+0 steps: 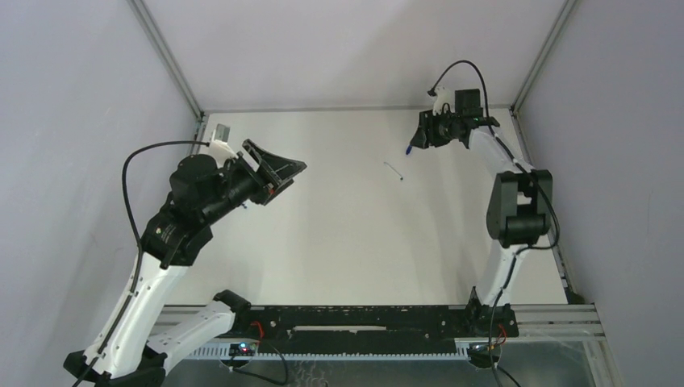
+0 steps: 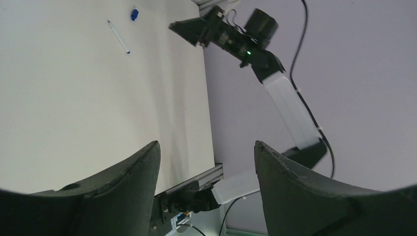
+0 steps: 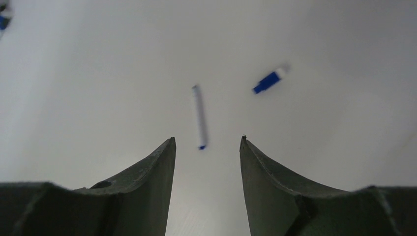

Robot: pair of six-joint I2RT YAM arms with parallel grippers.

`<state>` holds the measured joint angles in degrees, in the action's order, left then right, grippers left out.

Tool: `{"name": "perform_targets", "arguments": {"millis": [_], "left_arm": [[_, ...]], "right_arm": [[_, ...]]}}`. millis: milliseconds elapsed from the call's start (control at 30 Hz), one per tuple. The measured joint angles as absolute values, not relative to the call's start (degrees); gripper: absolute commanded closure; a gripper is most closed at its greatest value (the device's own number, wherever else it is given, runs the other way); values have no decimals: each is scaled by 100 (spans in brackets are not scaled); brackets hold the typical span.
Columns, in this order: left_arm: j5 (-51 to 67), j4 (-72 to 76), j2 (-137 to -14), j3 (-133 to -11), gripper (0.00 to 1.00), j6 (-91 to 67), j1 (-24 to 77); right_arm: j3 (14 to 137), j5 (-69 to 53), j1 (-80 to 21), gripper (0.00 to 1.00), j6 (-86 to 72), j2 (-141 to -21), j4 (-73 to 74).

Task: Insert the pens into the pen caps
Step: Pick up the pen cap from the center of the board.

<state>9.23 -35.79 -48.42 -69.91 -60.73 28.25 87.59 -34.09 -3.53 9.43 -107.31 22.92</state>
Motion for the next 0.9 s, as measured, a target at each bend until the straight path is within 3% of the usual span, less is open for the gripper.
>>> {"name": "perform_targets", "arguments": {"millis": [333,900], "left_arm": [[1116,-3264,-5002,-6987,26,-6254,2936],[1129,-3205,-5004,-6991,27,-6248,3142]], "right_arm": [[10182,-1728,-659,48,23,-12252,2744],[11019,-1203,-711,49,-311,-13034,3028]]}}
